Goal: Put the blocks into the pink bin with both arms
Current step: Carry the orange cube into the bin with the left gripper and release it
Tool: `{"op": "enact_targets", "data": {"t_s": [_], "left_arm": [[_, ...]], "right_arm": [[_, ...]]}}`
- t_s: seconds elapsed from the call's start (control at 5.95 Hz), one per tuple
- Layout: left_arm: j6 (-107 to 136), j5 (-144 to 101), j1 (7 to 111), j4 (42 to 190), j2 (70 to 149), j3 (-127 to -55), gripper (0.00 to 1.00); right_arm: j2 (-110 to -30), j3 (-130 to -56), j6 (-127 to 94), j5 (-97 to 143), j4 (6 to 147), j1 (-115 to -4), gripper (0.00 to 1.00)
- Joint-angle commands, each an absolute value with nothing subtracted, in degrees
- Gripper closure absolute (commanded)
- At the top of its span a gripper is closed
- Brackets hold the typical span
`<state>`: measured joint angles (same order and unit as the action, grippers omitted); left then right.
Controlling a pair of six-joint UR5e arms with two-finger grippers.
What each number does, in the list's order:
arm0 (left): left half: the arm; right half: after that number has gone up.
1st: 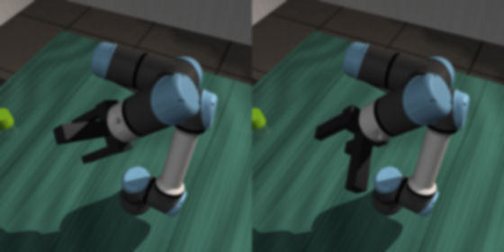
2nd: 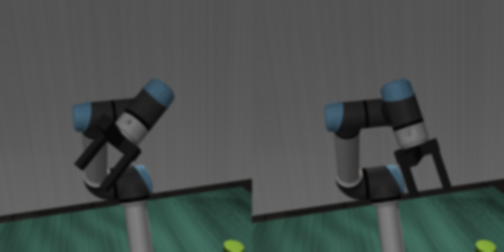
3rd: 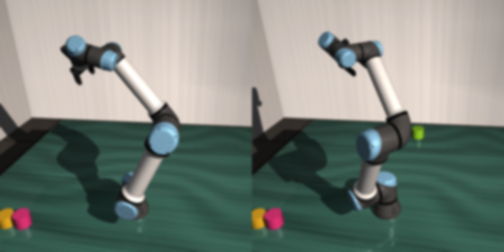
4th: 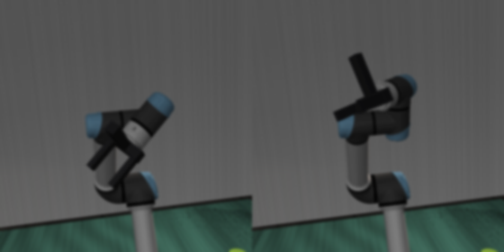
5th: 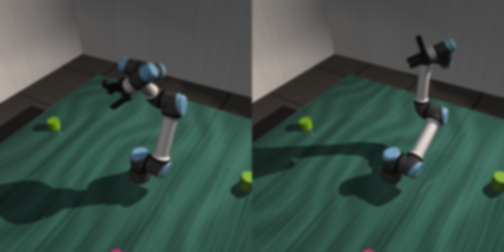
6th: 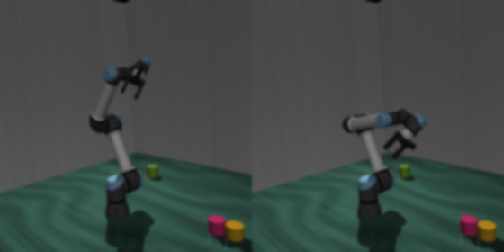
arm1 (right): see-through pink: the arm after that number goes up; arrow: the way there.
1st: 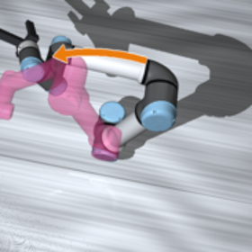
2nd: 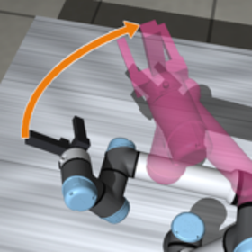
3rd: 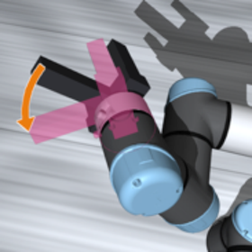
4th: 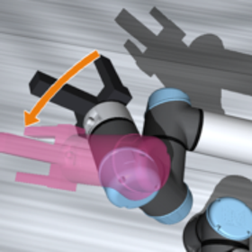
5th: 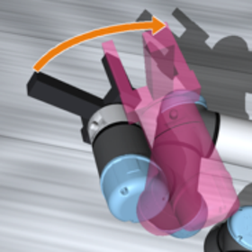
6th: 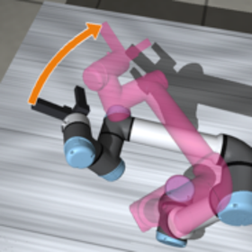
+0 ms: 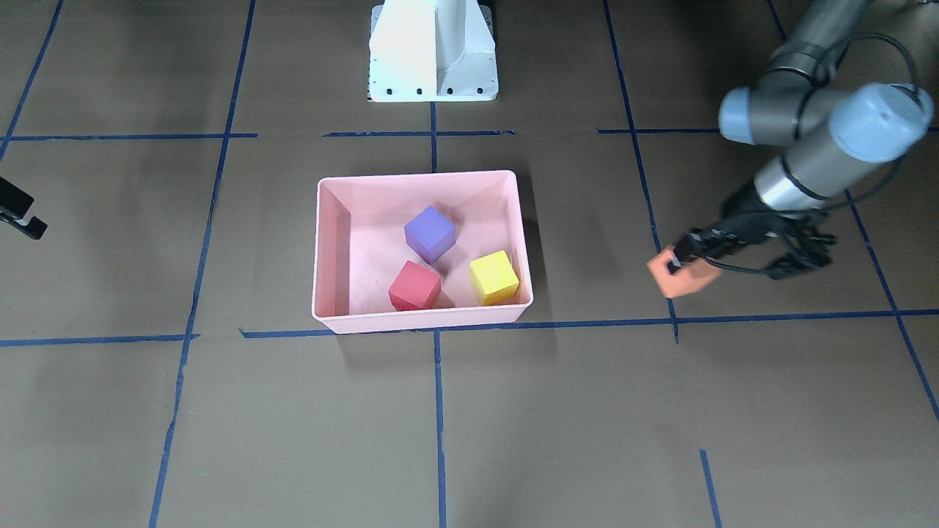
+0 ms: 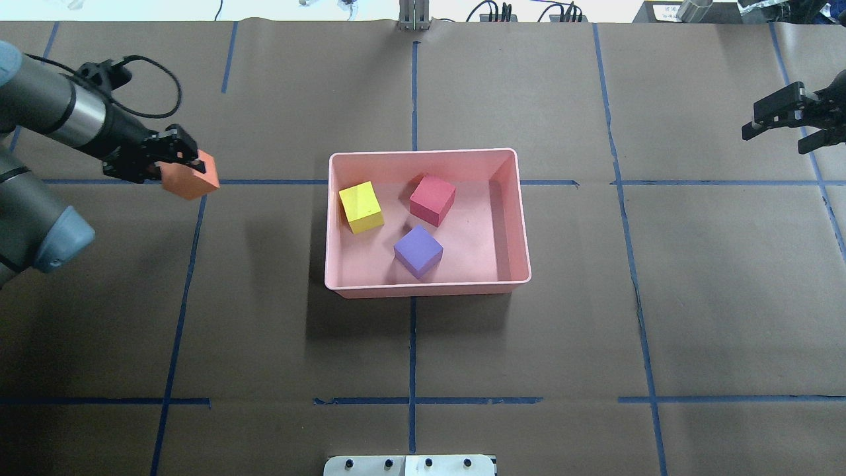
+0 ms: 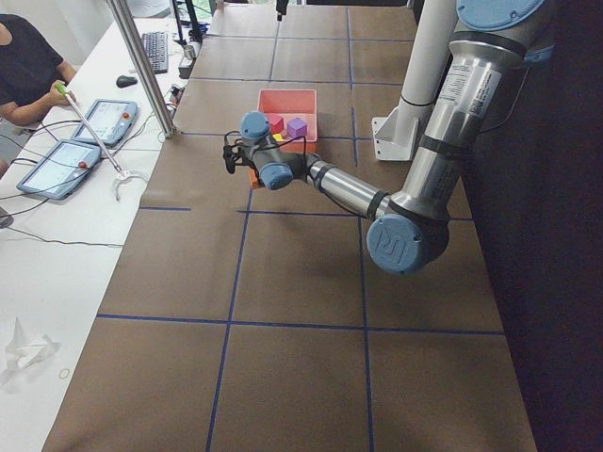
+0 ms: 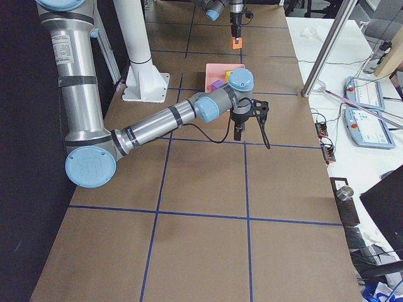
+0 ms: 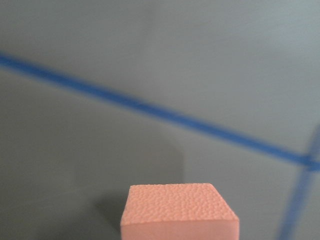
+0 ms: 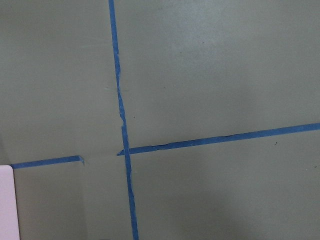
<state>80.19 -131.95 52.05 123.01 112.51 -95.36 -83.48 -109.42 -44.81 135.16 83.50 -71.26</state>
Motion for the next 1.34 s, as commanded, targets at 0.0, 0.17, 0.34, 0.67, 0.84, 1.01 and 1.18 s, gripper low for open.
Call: {"op": "enact_targets", "data": {"t_s": [0.0,0.17,0.34,0.67,0.84,1.01,1.18], "left_arm": [[92.5,-129.92,45.13,122.7,123.09,-98.0,0.92],[92.2,-121.38,37.95,122.78,124.7,-97.04,0.8],[92.11,-115.29,34.31,122.78,124.46,-96.77,0.01],[92.11,-114.17,34.45,122.7,123.93,-96.94,0.0],[92.11,-114.34,35.5,122.78,121.58,-98.94,0.0],[92.11,-114.43,37.68,122.7,118.94,-102.18,0.0],[92.02,-114.78,40.75,122.7,115.87,-105.44,0.0]], "right_arm": [[-84.19,-109.34,-44.65,135.17,83.41,-71.28,0.0],[-84.03,-109.07,-44.65,135.09,83.41,-71.19,0.0],[-83.94,-108.9,-44.74,134.91,83.41,-71.19,0.0],[-84.11,-108.63,-44.74,135.0,83.41,-71.19,0.0],[-84.11,-108.63,-44.82,134.91,83.41,-71.19,0.0],[-83.94,-108.46,-44.82,134.83,83.41,-71.1,0.0],[-83.94,-108.37,-44.74,134.91,83.41,-71.19,0.0]]}}
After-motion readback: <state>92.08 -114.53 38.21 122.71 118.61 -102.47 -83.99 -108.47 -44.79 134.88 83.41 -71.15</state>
